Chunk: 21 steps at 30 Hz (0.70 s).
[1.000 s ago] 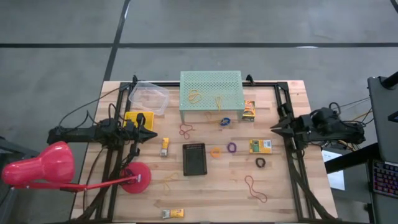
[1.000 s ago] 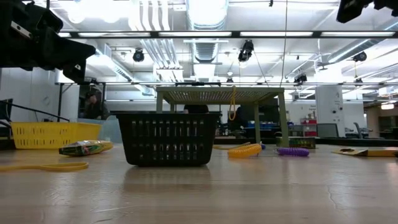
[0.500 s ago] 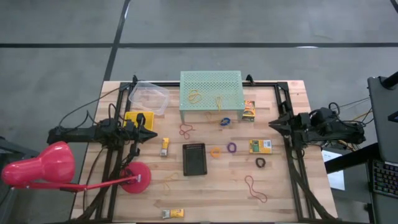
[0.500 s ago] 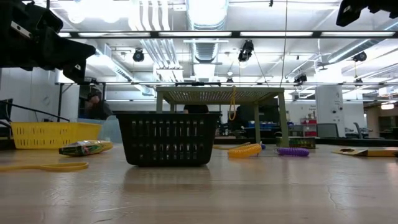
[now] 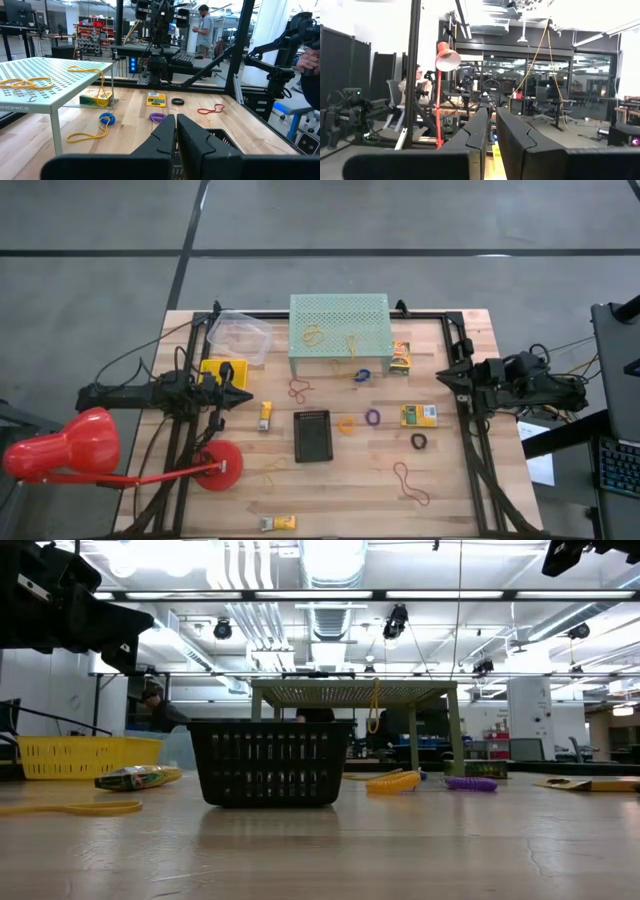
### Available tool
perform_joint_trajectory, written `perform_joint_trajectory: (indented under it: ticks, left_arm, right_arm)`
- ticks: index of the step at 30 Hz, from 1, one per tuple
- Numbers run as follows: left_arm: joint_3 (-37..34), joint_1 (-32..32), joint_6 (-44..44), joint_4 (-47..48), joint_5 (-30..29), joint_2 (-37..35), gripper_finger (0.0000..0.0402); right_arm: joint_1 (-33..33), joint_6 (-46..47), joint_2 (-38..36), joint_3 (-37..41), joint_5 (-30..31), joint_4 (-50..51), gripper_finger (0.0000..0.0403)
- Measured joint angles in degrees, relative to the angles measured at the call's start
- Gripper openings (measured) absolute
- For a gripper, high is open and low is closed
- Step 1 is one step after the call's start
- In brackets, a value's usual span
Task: Pick & Place Office Desk Supplies
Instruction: Put the yellow rubber band from the shelf into the black bin
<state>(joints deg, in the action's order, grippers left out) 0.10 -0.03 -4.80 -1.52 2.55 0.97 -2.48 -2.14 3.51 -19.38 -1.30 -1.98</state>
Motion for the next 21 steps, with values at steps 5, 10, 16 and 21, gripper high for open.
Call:
perform_joint_trajectory:
  ticks: [5,10,16,21]
  left_arm:
    - [0.02,0.01,0.02,-0.01,0.01,0.00,0.0023]
    - [0.02,0.02,0.02,0.00,0.02,0.01,0.0023]
    - [0.00,0.01,0.02,0.00,0.01,0.00,0.0023]
    - [0.00,0.01,0.01,-0.01,0.01,0.00,0.0023]
  right_arm:
    - [0.00,-2.32,0.00,0.00,0.03,-1.36,0.0034]
    - [-0.01,-4.40,0.11,-1.76,0.29,-1.02,0.0034]
    - [-0.01,-5.68,0.09,-5.03,4.50,2.00,0.0034]
    - [-0.02,-7.33,0.09,-5.81,4.98,2.21,0.0034]
